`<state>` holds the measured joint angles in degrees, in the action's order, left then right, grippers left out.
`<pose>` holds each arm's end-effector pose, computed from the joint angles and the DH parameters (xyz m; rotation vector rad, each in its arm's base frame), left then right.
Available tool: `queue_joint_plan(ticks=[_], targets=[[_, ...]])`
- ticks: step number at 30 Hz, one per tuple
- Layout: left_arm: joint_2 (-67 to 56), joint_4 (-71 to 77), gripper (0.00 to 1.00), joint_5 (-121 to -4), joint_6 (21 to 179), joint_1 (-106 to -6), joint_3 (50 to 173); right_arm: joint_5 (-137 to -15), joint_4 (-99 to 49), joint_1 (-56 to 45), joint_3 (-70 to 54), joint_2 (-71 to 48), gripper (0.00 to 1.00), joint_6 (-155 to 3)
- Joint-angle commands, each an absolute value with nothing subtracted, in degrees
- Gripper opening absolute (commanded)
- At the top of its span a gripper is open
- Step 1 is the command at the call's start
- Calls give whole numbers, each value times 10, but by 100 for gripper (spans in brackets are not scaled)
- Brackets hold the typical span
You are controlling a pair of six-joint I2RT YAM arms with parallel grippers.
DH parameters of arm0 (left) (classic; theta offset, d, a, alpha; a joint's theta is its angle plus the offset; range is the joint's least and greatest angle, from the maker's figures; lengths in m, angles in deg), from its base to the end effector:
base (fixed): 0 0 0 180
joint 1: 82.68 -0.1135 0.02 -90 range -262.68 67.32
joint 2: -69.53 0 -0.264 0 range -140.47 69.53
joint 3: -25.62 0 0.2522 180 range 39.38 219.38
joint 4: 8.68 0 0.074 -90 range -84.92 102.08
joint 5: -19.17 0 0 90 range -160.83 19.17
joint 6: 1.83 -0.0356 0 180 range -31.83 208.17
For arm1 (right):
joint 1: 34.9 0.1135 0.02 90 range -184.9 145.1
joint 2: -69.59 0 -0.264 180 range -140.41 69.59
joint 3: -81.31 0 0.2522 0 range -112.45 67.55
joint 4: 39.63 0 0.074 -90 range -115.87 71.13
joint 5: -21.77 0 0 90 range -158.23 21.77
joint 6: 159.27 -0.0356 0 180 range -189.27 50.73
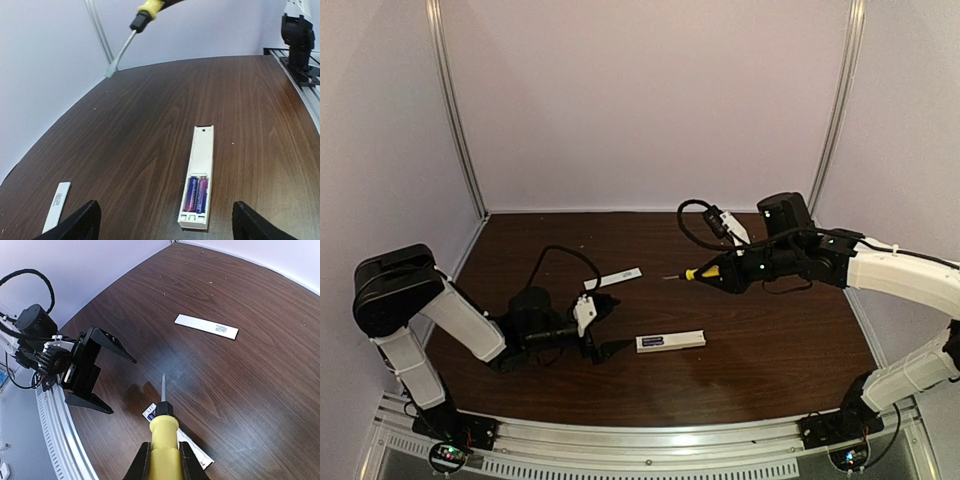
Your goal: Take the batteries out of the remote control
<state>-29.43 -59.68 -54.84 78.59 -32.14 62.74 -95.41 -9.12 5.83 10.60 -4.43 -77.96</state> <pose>0.1745 -0.2274 0.1316 1.0849 1.4564 -0.7591 0.2068 0.1995 0.2939 -0.8975 2.0768 0.9934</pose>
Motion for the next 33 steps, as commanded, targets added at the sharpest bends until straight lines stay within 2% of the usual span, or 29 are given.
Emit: queue_joint_plan(ticks=[1, 13, 19, 26, 30, 33], targets=[[-315, -513, 91, -429, 729, -336, 672, -961, -64, 56, 105, -38, 0, -796], [-408, -418, 89, -366, 696, -346, 749, -945, -52, 55, 125, -8, 0, -810], [-442, -484, 88, -370, 724, -346, 750, -949, -55, 55, 124, -15, 0, -807], [-467, -490, 85, -385, 727, -346, 764, -950, -55, 55, 125, -18, 0, -805], [-477, -486, 81, -372, 730, -349, 773, -950, -57, 55, 129, -17, 0, -804], [-487, -466, 73, -341, 744, -361, 790, -951, -58, 55, 131, -16, 0, -806]])
